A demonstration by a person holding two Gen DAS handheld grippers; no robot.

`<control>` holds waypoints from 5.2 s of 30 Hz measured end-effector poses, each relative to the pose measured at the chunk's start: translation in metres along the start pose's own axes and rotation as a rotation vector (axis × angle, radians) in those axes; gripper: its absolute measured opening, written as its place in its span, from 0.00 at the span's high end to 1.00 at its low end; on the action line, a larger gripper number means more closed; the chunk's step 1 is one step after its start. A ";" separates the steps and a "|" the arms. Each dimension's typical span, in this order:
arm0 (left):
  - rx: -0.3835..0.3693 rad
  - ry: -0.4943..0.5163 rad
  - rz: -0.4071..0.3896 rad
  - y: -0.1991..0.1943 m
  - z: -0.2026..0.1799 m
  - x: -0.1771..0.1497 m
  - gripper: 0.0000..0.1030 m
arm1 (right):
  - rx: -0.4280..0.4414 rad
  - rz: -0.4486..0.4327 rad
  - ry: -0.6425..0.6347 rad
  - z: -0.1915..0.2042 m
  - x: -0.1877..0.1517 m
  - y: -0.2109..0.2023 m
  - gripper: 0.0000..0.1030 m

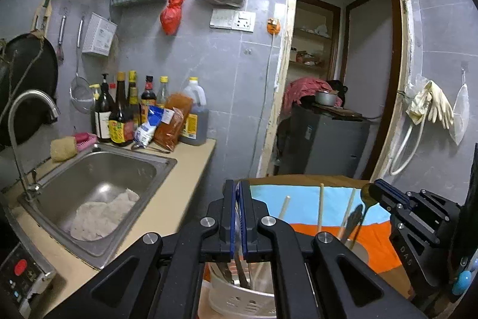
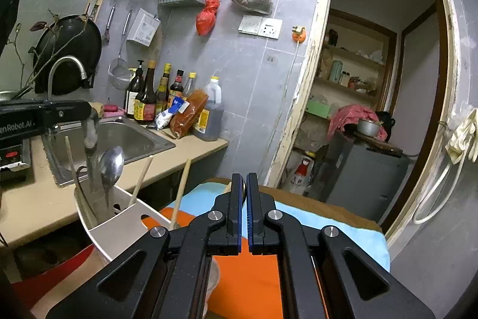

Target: Organize utensils

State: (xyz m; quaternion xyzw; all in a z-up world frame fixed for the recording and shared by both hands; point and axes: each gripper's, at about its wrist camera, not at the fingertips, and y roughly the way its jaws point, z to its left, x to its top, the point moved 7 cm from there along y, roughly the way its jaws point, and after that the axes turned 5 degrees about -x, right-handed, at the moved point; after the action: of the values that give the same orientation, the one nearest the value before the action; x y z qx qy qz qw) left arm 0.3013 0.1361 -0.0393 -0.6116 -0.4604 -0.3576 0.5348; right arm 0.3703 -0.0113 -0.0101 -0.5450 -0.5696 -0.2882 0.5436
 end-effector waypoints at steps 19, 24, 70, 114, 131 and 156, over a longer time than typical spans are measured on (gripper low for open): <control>-0.160 -0.130 0.133 0.008 0.002 -0.024 0.96 | 0.111 0.121 0.191 -0.010 -0.022 -0.009 0.95; -0.189 -0.139 0.128 0.006 -0.007 -0.022 0.92 | 0.105 0.135 0.233 -0.021 -0.028 -0.020 0.95; -0.184 0.038 0.026 -0.205 -0.117 -0.067 0.00 | -0.017 0.022 0.435 -0.120 -0.072 -0.285 0.01; -0.146 0.015 -0.010 -0.228 -0.103 -0.074 0.00 | -0.048 0.050 0.433 -0.115 -0.088 -0.316 0.02; -0.146 0.015 -0.008 -0.228 -0.104 -0.074 0.00 | -0.044 0.055 0.433 -0.113 -0.087 -0.316 0.01; -0.140 0.011 -0.004 -0.227 -0.101 -0.075 0.00 | -0.029 0.073 0.435 -0.099 -0.095 -0.313 0.01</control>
State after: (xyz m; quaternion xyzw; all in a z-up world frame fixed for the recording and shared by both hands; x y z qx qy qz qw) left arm 0.0687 0.0243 -0.0178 -0.6447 -0.4326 -0.3934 0.4924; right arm 0.0904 -0.2068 0.0081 -0.4982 -0.4145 -0.3872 0.6559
